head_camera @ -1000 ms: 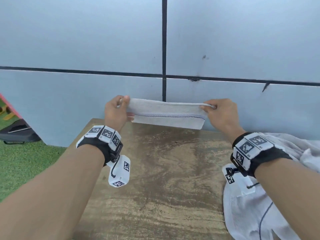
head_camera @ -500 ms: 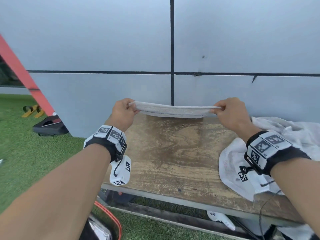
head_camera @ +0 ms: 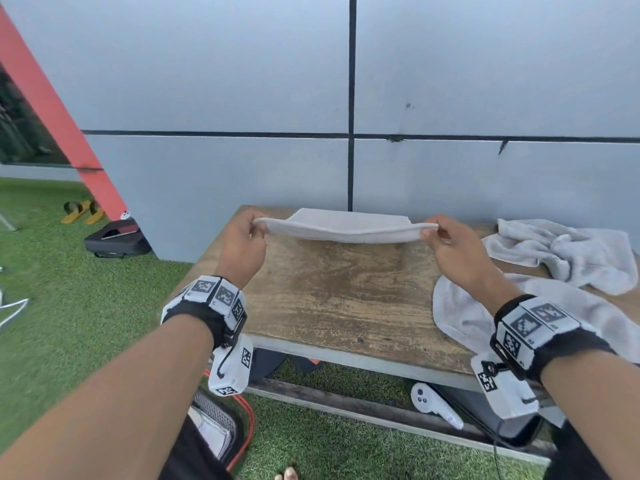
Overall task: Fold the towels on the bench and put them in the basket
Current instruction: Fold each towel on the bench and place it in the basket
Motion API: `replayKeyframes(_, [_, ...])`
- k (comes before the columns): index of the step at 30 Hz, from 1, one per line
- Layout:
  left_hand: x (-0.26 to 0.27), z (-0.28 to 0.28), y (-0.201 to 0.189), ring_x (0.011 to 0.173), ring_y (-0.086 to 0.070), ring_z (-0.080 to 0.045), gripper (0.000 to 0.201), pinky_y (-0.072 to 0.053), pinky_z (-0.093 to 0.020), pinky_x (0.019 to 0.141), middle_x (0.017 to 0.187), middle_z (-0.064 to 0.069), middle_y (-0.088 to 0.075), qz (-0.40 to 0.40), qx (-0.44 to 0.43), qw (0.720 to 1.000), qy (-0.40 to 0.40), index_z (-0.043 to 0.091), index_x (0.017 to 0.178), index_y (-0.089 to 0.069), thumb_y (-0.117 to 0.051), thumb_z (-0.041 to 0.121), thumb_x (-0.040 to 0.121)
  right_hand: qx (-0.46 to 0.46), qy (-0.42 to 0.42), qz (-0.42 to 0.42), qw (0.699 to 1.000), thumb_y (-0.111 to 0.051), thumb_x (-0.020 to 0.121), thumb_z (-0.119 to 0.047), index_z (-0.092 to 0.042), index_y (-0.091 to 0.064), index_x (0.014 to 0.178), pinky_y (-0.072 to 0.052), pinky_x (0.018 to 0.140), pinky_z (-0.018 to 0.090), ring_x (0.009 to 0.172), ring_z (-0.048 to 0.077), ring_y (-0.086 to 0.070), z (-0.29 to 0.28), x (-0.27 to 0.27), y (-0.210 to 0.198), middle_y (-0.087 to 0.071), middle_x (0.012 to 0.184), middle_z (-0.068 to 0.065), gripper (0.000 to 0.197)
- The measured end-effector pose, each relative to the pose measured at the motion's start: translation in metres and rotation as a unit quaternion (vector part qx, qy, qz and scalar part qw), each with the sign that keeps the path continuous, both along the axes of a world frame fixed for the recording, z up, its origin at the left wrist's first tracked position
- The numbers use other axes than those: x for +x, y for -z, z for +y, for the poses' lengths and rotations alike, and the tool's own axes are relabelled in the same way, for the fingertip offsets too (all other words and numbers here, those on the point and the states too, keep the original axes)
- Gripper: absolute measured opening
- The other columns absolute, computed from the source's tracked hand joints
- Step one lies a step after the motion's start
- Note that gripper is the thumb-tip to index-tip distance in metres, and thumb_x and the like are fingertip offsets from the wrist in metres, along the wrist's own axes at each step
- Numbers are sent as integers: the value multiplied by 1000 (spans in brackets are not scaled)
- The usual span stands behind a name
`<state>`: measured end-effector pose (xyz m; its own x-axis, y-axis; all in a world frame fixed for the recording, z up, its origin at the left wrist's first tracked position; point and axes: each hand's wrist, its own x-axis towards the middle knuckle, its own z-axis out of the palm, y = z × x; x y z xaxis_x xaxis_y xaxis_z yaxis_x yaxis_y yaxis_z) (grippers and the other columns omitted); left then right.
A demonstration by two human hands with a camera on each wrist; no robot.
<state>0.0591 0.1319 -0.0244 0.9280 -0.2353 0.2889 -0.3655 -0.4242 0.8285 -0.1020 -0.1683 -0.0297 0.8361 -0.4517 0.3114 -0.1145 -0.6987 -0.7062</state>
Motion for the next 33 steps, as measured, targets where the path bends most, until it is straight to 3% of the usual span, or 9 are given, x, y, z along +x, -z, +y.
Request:
replayKeyframes(9, [-31,7,-10,61,-39,-8,16,-32,-11,46,71,4,-45,5,80,996,32,11,99,-52,-38,13,107,38,-19,45,998,-47,105,-24,-15,-54,95,-42,68,34,67,21,-53,-3,-8,-2,-56,74,1,16])
replayKeyframes(12, [-42,13,-4,58,-39,-13,17,-34,-10,43,70,0,-45,1,116,992,40,8,95,-52,-39,11,107,80,-55,137,986,-46,106,-23,-17,-55,110,-60,72,45,74,36,-68,1,-13,-1,-67,98,16,11])
replayKeyframes(15, [-43,19,17,60,-44,-16,21,-38,-19,47,71,-2,-49,46,117,989,75,16,88,-51,-40,13,106,75,-65,222,970,-45,107,-24,-12,-54,120,-60,68,41,68,29,-66,0,-20,6,-66,98,29,20])
replayKeyframes(18, [-44,26,32,59,-45,-17,23,-41,-35,54,68,-2,-46,85,146,981,92,14,83,-51,-43,13,104,102,-105,314,938,-50,105,-28,-22,-58,115,-61,64,38,57,17,-64,0,-27,11,-63,87,17,15])
replayKeyframes(21, [-52,30,31,54,-46,-16,20,-38,-26,46,65,-3,-52,132,154,970,136,7,83,-58,-50,9,101,143,-126,429,883,-57,102,-32,-22,-46,144,-57,62,31,55,15,-66,4,-33,7,-62,112,14,45])
replayKeyframes(23, [-53,33,31,48,-52,-10,17,-37,-17,42,63,0,-60,179,170,953,174,9,87,-67,-54,10,99,170,-147,470,854,-60,100,-31,-22,-37,151,-53,60,30,48,12,-63,7,-36,2,-62,96,7,57])
replayKeyframes(27, [-47,39,37,69,-57,-25,29,-42,-37,65,82,-22,-67,268,116,935,200,9,96,-71,-65,34,83,191,-160,452,856,-59,101,-28,-31,-44,134,-47,57,25,44,9,-53,2,-32,-4,-61,52,-7,37])
replayKeyframes(29, [-41,37,39,72,-59,-27,29,-42,-45,70,85,-17,-69,266,73,948,160,6,99,-70,-62,29,84,201,-149,404,880,-57,102,-29,-25,-59,112,-44,57,26,56,17,-54,-3,-25,-4,-64,63,0,11])
replayKeyframes(33, [-21,18,38,67,-59,-26,16,-47,-37,58,79,-15,-64,191,52,978,71,7,95,-65,-50,13,98,170,-86,260,946,-52,104,-22,-21,-57,80,-33,44,22,48,11,-46,-12,-6,4,-54,63,2,24])
